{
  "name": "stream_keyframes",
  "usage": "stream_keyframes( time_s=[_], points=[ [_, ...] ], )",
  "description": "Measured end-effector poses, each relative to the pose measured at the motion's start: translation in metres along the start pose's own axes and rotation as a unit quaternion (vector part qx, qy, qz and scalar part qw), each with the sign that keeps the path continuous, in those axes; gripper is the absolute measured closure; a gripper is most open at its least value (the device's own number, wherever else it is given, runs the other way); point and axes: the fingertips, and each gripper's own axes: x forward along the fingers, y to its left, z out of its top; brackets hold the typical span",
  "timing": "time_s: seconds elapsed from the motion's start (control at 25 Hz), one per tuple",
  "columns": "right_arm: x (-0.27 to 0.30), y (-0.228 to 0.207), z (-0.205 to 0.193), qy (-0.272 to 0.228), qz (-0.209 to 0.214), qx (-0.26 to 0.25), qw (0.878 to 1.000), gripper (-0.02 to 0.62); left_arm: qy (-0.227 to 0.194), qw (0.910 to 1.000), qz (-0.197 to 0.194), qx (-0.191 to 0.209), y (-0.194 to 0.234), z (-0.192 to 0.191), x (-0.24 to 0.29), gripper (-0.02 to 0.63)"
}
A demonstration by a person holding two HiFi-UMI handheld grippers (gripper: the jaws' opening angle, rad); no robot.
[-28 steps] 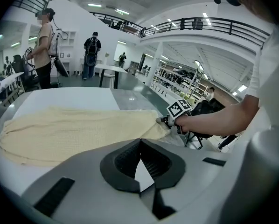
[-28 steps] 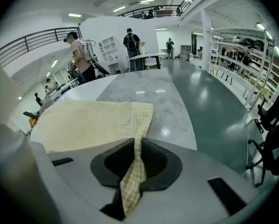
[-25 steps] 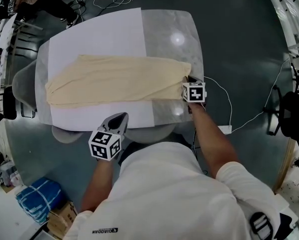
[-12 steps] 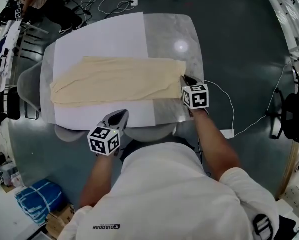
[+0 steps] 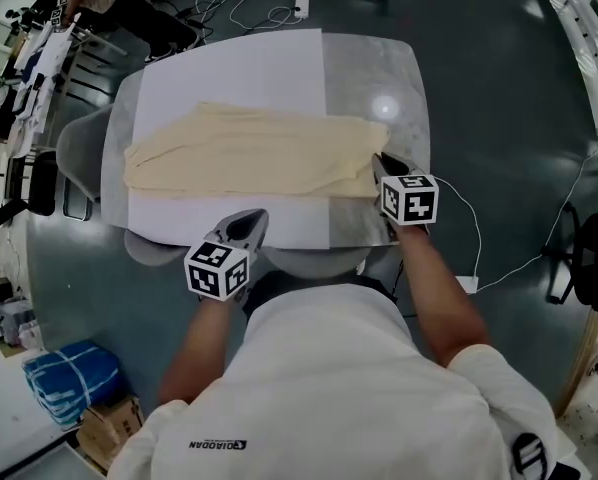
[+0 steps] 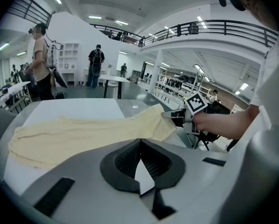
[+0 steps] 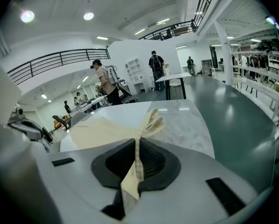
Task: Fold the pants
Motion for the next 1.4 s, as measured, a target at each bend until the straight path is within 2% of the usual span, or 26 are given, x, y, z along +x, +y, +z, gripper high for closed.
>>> stream_keyframes(
  time_s=[0.24, 0.48, 0.84, 1.08, 1.2, 1.4],
  points=[
    [-0.005, 0.047, 0.027, -0.011, 0.023, -0.011, 1.0, 0.549, -0.029, 0.9991, 0.026, -0.017, 0.044, 0.002, -0.033, 0.58],
    [0.011, 0.119, 0.053, -0.024, 0.043, -0.017, 0.999, 0.549, -0.053, 0.9982, 0.024, -0.01, 0.109, -0.004, -0.069, 0.58],
    [0.057, 0.218, 0.078, -0.037, -0.005, -0.004, 0.999, 0.549, -0.053, 0.9981, -0.027, 0.014, 0.211, -0.019, -0.12, 0.58],
    [0.095, 0.291, 0.097, -0.034, -0.004, -0.008, 0.999, 0.549, -0.081, 0.9963, -0.029, -0.001, 0.284, -0.018, -0.159, 0.58],
    [0.116, 0.328, 0.103, -0.033, -0.003, -0.005, 0.999, 0.549, -0.082, 0.9961, -0.031, -0.014, 0.319, -0.03, -0.181, 0.58],
    [0.147, 0.383, 0.116, -0.042, 0.004, -0.008, 0.999, 0.549, -0.085, 0.9961, -0.024, -0.01, 0.368, -0.043, -0.208, 0.578]
  ],
)
